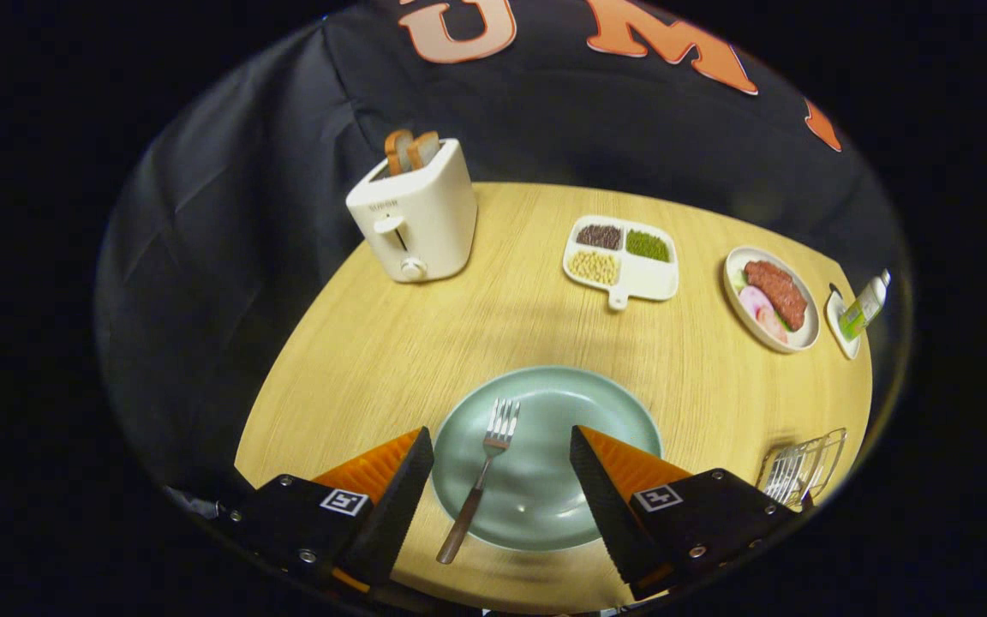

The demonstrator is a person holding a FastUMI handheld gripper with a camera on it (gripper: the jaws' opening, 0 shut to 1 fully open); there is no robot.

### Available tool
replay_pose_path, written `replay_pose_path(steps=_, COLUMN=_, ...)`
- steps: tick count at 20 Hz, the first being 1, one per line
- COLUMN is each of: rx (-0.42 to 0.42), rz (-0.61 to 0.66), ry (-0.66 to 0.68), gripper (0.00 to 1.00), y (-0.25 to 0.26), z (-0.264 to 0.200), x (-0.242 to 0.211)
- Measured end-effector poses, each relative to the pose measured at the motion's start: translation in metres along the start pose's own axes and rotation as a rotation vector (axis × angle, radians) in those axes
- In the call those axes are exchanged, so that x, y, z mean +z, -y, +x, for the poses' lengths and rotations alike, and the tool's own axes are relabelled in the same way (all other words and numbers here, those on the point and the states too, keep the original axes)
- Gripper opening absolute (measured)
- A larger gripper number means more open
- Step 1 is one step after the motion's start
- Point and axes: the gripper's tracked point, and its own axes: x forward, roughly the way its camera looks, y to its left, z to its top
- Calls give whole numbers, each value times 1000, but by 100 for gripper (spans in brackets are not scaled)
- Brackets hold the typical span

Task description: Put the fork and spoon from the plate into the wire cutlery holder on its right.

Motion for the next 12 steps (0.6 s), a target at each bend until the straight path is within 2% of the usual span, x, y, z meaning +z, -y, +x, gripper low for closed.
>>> replay_pose_path(steps=5, rx=-11, rz=12, ry=-217, gripper=87, y=-9, z=26, x=-45)
replay_pose_path(steps=9, rx=-41, rz=26, ry=-337, gripper=73, y=-9, z=41, x=-69)
replay_pose_path(steps=12, rx=-63, rz=41, ry=-393, gripper=57, y=-9, z=49, x=-80)
